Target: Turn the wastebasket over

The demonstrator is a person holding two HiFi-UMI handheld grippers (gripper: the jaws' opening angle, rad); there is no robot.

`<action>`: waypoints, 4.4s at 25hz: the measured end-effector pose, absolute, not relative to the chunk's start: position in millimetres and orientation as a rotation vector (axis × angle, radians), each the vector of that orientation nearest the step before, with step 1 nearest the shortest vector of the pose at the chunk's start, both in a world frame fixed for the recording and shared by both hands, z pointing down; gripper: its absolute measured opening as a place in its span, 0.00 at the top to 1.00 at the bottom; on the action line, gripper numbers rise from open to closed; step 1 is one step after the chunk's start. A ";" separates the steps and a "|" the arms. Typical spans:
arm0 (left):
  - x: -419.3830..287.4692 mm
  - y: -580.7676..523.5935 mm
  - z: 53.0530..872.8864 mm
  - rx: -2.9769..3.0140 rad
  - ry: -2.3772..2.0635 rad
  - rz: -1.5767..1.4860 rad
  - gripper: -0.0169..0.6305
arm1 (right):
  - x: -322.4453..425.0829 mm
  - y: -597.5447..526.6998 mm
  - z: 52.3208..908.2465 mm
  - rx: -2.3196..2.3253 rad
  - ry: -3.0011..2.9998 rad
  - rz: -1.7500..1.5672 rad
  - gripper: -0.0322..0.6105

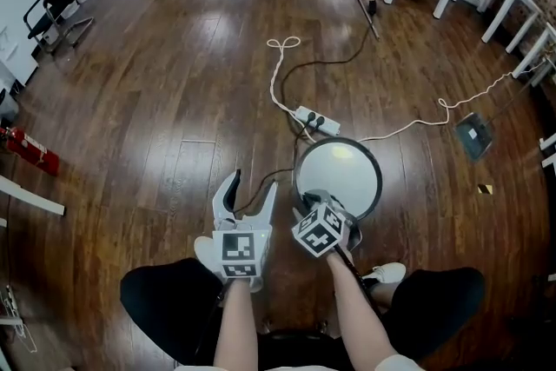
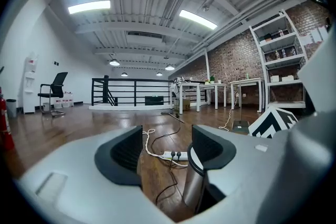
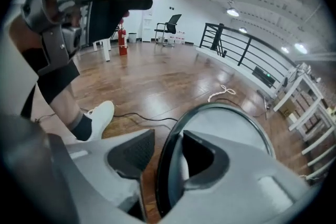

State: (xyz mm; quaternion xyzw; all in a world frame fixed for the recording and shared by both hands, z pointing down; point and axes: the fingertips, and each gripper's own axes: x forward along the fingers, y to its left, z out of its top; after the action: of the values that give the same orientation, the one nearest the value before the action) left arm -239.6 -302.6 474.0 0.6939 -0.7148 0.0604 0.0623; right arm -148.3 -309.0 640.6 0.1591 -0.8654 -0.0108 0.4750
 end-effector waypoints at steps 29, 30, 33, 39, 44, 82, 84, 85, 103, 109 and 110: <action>-213.1 -272.3 496.0 2.048 -2.075 0.137 0.48 | -8.9 -344.5 617.2 0.986 -2.659 1.028 0.87; -211.6 -270.9 500.7 2.041 -2.069 0.149 0.48 | 6.9 -343.1 639.5 1.025 -2.569 1.055 0.87; -207.0 -267.5 513.6 2.026 -2.042 0.184 0.48 | 29.6 -331.9 677.9 1.059 -2.456 1.131 0.86; -207.4 -264.9 545.9 1.944 -1.964 0.253 0.49 | 27.6 -329.3 674.4 1.074 -2.406 0.983 0.85; -223.9 -261.3 593.6 1.793 -1.870 0.217 0.51 | 29.6 -332.8 667.6 1.075 -2.386 0.882 0.83; -233.3 -304.3 594.4 1.910 -1.722 0.540 0.95 | 6.9 -322.1 680.3 0.888 -2.313 0.974 0.83; -249.7 -288.5 631.5 1.814 -1.707 0.516 0.78 | 8.4 -319.9 679.5 0.893 -2.314 0.953 0.83; -251.3 -283.7 646.6 1.792 -1.683 0.476 0.64 | 10.4 -317.9 679.5 0.902 -2.310 0.940 0.83; 32.3 -324.4 550.2 2.485 -1.067 0.512 0.82 | 193.4 -304.7 761.3 1.407 -1.837 1.052 0.94; 80.6 -294.2 565.3 2.627 -0.915 0.676 0.82 | 193.1 -287.3 798.3 1.477 -1.770 1.103 0.98; 77.1 -291.9 570.3 2.622 -0.926 0.745 0.82 | 175.4 -282.2 805.5 1.391 -1.807 1.124 0.98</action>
State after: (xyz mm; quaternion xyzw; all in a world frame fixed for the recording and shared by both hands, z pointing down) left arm 77.1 -291.9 570.3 0.9029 -0.3189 0.2567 0.1309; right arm 175.4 -282.2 805.5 0.5228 -0.6792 0.4224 0.2950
